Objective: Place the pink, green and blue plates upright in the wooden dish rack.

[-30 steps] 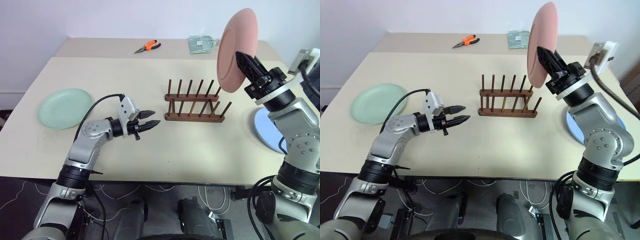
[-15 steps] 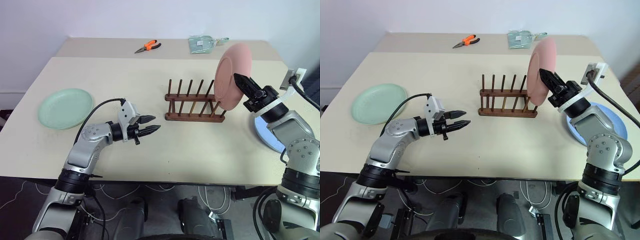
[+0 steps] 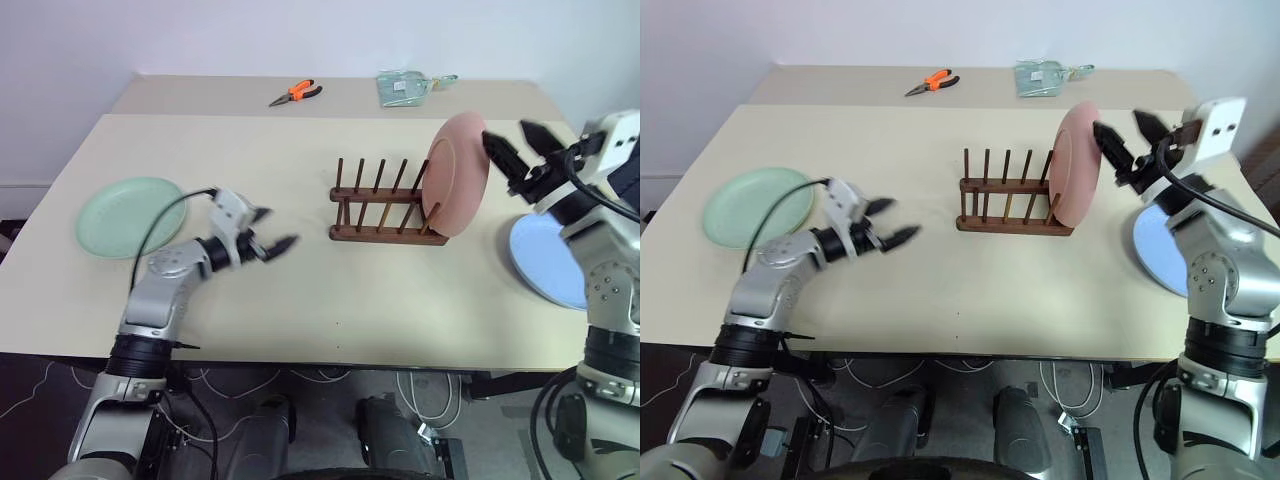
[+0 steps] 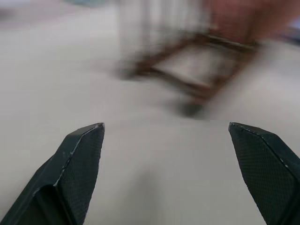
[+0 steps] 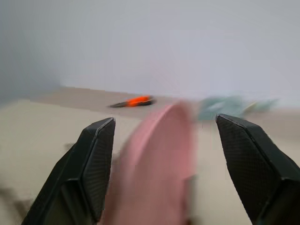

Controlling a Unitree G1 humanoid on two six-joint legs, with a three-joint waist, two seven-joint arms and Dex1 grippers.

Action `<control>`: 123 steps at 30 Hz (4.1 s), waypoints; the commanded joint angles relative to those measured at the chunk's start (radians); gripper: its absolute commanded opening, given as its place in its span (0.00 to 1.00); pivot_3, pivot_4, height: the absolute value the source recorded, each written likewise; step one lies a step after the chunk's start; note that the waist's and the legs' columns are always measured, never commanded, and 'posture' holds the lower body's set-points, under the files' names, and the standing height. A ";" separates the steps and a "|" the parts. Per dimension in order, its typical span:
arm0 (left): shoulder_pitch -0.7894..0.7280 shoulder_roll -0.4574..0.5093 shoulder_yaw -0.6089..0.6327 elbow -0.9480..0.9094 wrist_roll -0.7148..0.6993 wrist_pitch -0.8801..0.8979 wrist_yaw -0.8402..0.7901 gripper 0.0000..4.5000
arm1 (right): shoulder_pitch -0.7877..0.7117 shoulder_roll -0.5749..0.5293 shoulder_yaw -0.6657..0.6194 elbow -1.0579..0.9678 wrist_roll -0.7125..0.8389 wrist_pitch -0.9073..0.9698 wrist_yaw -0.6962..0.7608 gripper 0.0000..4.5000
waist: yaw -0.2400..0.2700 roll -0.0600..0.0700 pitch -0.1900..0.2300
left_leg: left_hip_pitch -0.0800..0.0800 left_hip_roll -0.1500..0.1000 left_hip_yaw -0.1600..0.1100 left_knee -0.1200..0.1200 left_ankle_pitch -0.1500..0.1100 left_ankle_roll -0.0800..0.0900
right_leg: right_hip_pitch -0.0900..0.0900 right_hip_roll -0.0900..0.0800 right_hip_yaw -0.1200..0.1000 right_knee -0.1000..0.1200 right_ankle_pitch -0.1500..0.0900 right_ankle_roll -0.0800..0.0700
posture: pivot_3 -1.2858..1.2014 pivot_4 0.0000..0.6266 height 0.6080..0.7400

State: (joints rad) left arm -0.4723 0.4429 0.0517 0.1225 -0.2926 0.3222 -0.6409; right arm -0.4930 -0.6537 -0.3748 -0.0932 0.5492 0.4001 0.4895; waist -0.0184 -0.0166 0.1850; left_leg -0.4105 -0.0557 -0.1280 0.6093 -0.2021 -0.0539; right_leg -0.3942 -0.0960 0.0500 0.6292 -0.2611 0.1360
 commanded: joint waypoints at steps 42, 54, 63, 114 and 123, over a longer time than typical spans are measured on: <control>-0.299 -0.165 0.279 -0.243 -0.310 0.412 0.616 0.00 | -0.110 0.104 0.713 -0.208 -0.690 -0.289 0.133 1.00 | 0.003 -0.010 0.000 | -0.001 -0.002 -0.003 0.002 0.000 -0.001 | 0.001 0.000 -0.002 0.000 0.001 0.002 | 0.52 0.24 1.00; -0.315 -0.251 0.212 -0.393 -0.404 0.582 0.655 0.00 | -0.201 0.144 0.762 0.042 -1.011 -0.455 -0.039 0.70 | 0.001 -0.010 0.001 | -0.001 -0.001 -0.002 0.001 0.001 -0.002 | 0.000 0.001 -0.001 0.001 0.001 0.002 | 0.52 0.24 1.00; -0.326 -0.262 0.254 -0.387 -0.449 0.562 0.628 0.23 | -0.191 0.142 0.753 0.050 -1.082 -0.495 -0.063 0.00 | 0.002 -0.010 0.001 | -0.001 -0.001 -0.002 0.001 0.001 -0.002 | 0.000 0.001 -0.001 0.001 0.001 0.002 | 0.52 0.24 1.00; 0.125 0.008 -0.129 -0.215 0.013 -0.111 -0.062 0.53 | -0.106 0.278 0.217 -0.258 -0.011 0.073 -0.202 0.78 | 0.000 -0.002 0.003 | 0.000 0.000 -0.001 -0.004 0.001 -0.002 | -0.002 0.001 0.000 0.000 0.001 -0.001 | 0.52 0.24 1.00; 0.098 -0.005 -0.133 -0.155 0.057 -0.148 -0.054 0.53 | -0.148 0.041 -0.022 -0.019 -0.195 -0.019 -0.299 0.96 | 0.015 -0.003 0.003 | 0.000 0.000 -0.002 -0.003 0.001 -0.002 | 0.000 0.000 -0.001 -0.001 0.001 -0.002 | 0.52 0.24 1.00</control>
State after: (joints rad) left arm -0.3558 0.4443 -0.0856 -0.0263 -0.2460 0.2043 -0.6949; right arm -0.6526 -0.5922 -0.3311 -0.1410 0.3762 0.4032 0.2173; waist -0.0038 -0.0196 0.1878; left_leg -0.4108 -0.0563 -0.1298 0.6064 -0.2011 -0.0556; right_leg -0.3937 -0.0960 0.0491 0.6271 -0.2605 0.1344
